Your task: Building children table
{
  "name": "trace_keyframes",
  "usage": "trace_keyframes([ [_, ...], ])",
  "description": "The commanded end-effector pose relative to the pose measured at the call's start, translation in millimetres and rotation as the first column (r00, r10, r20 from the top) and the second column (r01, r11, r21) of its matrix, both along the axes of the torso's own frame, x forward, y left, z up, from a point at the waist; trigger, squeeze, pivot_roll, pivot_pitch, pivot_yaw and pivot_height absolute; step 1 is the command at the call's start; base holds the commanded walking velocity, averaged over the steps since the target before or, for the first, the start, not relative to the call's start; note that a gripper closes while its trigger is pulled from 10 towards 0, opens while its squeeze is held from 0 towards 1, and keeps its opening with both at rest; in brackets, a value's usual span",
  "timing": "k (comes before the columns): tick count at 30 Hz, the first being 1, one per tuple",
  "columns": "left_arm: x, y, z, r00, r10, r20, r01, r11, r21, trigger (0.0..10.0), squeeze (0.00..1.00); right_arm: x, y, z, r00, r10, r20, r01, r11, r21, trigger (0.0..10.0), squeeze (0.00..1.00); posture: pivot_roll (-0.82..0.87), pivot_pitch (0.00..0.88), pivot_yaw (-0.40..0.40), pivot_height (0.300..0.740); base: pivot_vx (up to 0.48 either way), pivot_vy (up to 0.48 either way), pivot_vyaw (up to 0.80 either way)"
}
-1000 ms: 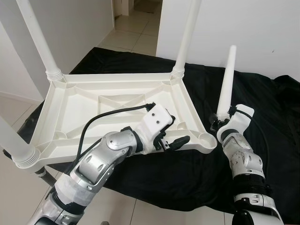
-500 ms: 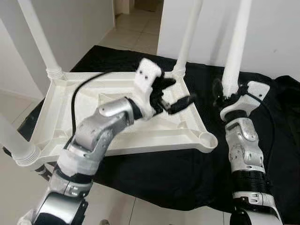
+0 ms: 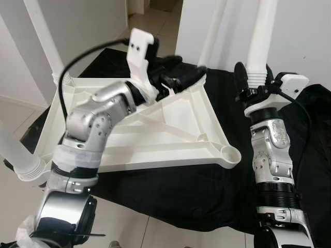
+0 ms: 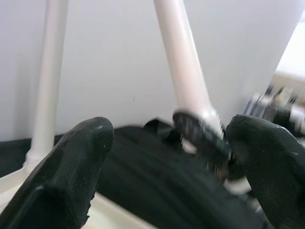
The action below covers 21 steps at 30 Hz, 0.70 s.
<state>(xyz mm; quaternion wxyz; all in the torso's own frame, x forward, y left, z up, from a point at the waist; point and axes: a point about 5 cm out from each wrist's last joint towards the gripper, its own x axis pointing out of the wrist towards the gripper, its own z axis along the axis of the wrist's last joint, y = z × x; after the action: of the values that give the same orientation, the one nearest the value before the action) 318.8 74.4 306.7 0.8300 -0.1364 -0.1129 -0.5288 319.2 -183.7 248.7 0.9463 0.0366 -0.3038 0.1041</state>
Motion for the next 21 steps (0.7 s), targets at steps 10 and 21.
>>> trace_keyframes([
  [10,-4.0,-0.8,7.4,0.973,-0.225,-0.045,0.222,0.973,-0.069,10.0,0.0,-14.3,27.8,-6.0,0.967,0.256,-0.018,-0.256,0.959,-0.122,10.0,0.0,0.0,0.0,-0.086,0.74,0.0,0.0,0.0],
  [21,6.0,-1.8,2.6,0.963,-0.248,-0.101,0.24,0.967,-0.087,10.0,0.0,-26.3,49.0,-21.8,0.906,0.412,-0.1,-0.424,0.886,-0.189,10.0,0.0,-0.01,0.0,-0.082,0.74,0.0,0.0,0.0],
])
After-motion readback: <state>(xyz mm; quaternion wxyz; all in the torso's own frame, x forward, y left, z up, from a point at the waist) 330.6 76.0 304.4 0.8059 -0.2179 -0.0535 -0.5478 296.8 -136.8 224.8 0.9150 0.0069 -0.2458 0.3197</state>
